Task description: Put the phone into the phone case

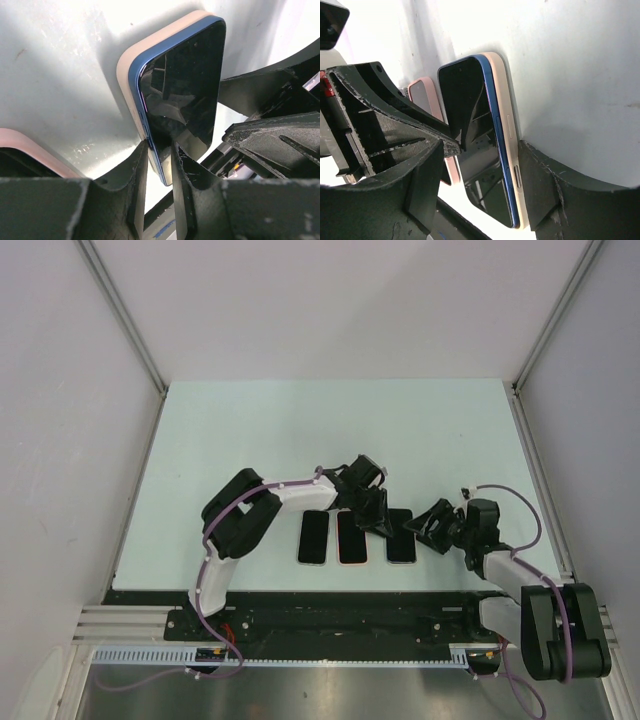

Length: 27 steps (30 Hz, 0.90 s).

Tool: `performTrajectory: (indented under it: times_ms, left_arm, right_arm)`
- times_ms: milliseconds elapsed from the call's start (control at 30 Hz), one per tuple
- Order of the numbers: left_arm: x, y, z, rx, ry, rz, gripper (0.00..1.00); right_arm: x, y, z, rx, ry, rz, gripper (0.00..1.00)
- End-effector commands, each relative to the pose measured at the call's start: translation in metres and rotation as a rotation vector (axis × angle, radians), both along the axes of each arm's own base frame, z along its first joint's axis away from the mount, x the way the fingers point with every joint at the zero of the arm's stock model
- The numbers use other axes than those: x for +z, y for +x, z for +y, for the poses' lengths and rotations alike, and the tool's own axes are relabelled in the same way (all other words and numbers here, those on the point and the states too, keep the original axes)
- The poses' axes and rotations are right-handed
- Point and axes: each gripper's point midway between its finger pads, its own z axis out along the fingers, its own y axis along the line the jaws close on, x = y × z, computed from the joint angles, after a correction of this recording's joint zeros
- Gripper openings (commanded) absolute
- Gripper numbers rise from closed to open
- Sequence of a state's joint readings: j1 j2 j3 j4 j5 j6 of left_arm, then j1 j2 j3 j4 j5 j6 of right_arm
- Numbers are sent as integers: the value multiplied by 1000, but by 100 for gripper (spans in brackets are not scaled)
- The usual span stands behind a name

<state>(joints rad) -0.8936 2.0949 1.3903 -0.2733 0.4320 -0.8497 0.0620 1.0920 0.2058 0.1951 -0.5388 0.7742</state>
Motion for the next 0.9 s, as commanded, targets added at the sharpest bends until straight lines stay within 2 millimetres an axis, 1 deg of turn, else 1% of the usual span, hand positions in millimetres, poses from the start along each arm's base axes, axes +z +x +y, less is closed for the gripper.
performTrajectory:
  times_ms: [0, 167, 267, 300, 367, 500, 533, 567, 600, 633, 667, 700, 767, 800, 833, 867]
  left_arm:
    - [19, -20, -30, -51, -154, 62, 28]
    - [19, -23, -29, -56, -157, 73, 28]
    - [21, -26, -29, -60, -168, 81, 29]
    - [22, -26, -29, -60, -171, 83, 31]
    - [24, -27, -29, -61, -176, 83, 36]
    - [24, -28, -28, -64, -178, 86, 43]
    - [25, -29, -29, -67, -180, 88, 43]
    - [23, -29, -28, -67, -178, 90, 42]
    - [24, -29, -28, -70, -179, 89, 39]
    - [24, -29, -28, -71, -180, 88, 38]
    - [24, -28, -28, -71, -180, 85, 38]
    - [24, -28, -27, -70, -179, 85, 38]
    - [23, -29, -26, -72, -173, 85, 38]
    - [22, -29, -26, -73, -171, 86, 38]
    - [22, -29, -26, -73, -170, 84, 38]
    - [21, -29, -25, -73, -167, 88, 38]
  right_arm:
    - [27, -24, 31, 137, 210, 13, 64]
    - [37, -25, 34, 162, 271, -35, 64]
    - [38, -27, 34, 174, 296, -42, 63]
    - [38, -28, 34, 183, 302, -40, 63]
    - [39, -27, 33, 182, 312, -49, 63]
    - [47, -25, 33, 198, 335, -74, 63]
    - [47, -25, 33, 200, 333, -75, 63]
    - [46, -24, 32, 198, 328, -72, 63]
    - [40, -27, 31, 198, 311, -50, 63]
    - [38, -21, 24, 166, 294, -48, 62]
    - [34, -20, 21, 155, 269, -46, 62]
    - [28, -23, 20, 155, 247, -26, 61]
    - [22, -20, 14, 127, 205, -19, 58]
    - [19, -22, 12, 117, 189, -1, 56]
    - [19, -21, 10, 116, 172, -13, 51]
    - [18, -20, 9, 107, 161, -15, 49]
